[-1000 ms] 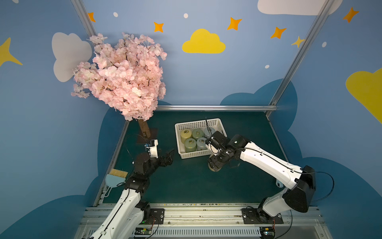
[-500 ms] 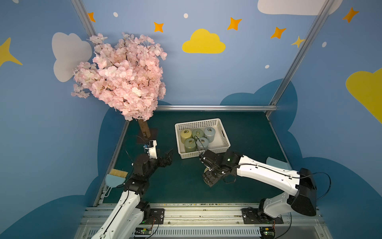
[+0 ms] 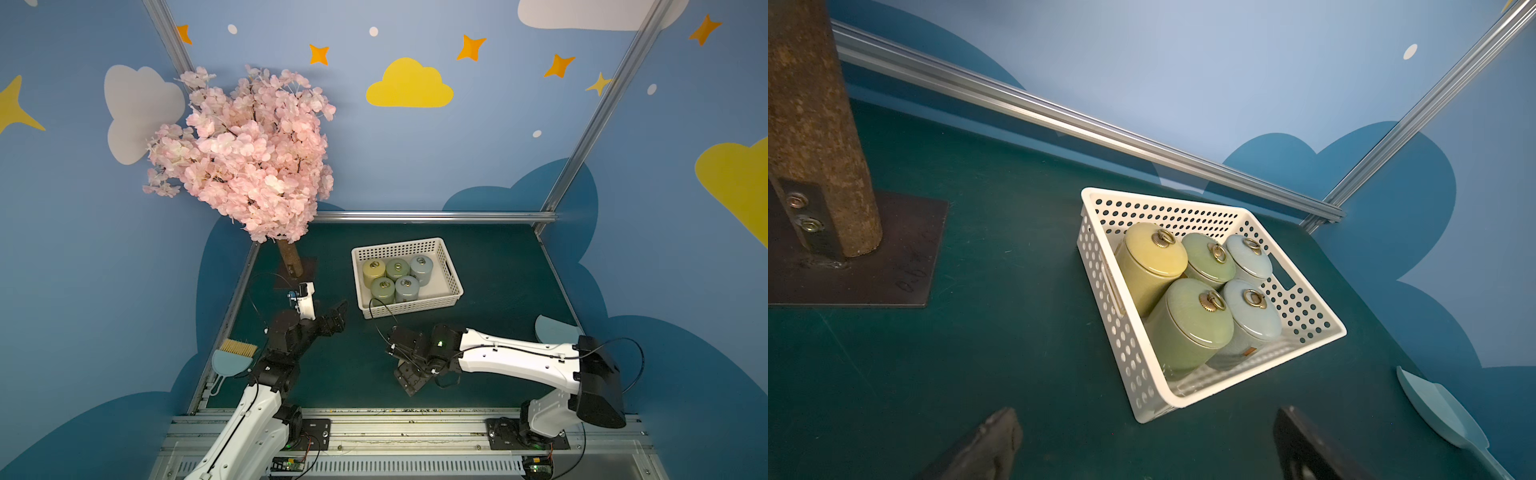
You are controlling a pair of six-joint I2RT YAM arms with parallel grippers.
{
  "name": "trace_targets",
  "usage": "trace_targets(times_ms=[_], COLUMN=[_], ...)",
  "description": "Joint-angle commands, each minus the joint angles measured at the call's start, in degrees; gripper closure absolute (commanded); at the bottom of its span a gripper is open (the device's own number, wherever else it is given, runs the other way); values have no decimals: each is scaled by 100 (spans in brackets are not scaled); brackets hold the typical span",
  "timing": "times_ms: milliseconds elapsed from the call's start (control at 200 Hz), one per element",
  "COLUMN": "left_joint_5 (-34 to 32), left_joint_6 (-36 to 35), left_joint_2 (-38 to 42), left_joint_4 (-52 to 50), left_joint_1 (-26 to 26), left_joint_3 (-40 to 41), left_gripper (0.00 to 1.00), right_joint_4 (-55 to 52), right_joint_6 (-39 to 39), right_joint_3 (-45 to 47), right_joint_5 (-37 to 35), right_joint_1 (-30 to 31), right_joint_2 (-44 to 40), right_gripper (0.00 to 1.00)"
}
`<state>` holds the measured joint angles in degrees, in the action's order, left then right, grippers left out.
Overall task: Take the tea canister out of the basket
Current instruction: Place the tea canister at the center of the board.
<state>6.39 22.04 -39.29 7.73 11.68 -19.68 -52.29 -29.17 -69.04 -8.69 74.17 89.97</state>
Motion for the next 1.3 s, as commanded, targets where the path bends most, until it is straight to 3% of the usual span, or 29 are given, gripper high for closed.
trace_targets(times_ms=[0, 541, 696, 881, 1016, 1296], left_joint_5=[-24, -33, -28, -33, -33, -31], left_joint_6=[-97, -105, -110, -108, -111, -104], left_joint_2=[26, 44, 43, 44, 44, 36], left_joint_4=[-34, -43, -46, -52, -52, -47], left_joint_1=[7, 5, 4, 13, 6, 8], left_joint_3=[55, 54, 59, 61, 52, 57], left_gripper=[0, 0, 0, 0, 0, 0], right_joint_4=[243, 510, 511, 510, 488, 268], right_joint_6=[-196, -405, -416, -397, -397, -364], right_joint_3=[41, 524, 547, 536, 531, 418], right_joint_5=[-55, 78, 87, 96, 82, 25], right_joint_1=[64, 126, 127, 131, 123, 65], right_joint_2=[-32, -127, -127, -154, -181, -227], right_gripper=[54, 53, 42, 16, 2, 2])
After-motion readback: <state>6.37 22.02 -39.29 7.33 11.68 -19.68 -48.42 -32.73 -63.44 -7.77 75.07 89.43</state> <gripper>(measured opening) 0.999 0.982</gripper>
